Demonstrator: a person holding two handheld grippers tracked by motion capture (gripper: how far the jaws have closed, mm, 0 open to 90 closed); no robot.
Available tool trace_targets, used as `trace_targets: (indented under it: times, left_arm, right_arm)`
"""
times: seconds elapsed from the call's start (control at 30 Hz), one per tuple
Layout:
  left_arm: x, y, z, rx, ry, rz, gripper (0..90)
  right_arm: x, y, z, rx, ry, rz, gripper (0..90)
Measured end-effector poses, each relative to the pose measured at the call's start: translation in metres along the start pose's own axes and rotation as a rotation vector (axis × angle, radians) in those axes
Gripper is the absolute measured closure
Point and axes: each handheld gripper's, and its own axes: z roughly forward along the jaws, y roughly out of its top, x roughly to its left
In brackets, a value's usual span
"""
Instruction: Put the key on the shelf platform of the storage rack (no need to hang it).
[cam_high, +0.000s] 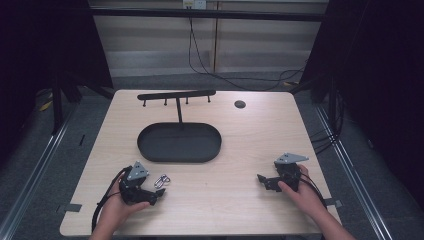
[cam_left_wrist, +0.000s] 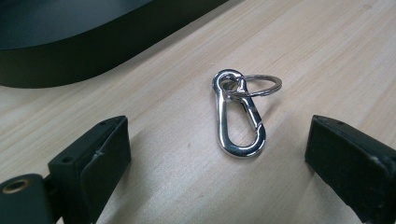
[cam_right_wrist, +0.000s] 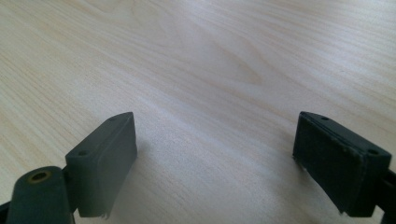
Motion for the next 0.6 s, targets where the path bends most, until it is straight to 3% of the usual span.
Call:
trace_targets:
  times: [0.27, 0.4, 0.43, 0.6]
  left_arm:
    - [-0.002, 0.0, 0.0, 0.001, 0.006, -0.012, 7.1]
    - [-0.003, 0.005, -0.005, 0.045, 0.01, -0.019, 16.3]
    - [-0.004, 0.008, -0.007, 0.091, 0.013, -0.022, 16.2]
    - [-0.005, 0.012, -0.009, 0.141, 0.011, -0.034, 19.6]
  right_arm:
    - [0.0, 0.0, 0.0, 0.0, 0.0, 0.0, 12.9]
    - [0.0, 0.0, 0.0, -0.001, 0.0, -0.002, 12.9]
    - [0.0, 0.0, 0.0, -0.001, 0.0, -0.002, 12.9]
    - [0.0, 0.0, 0.0, -0.001, 0.0, -0.002, 12.9]
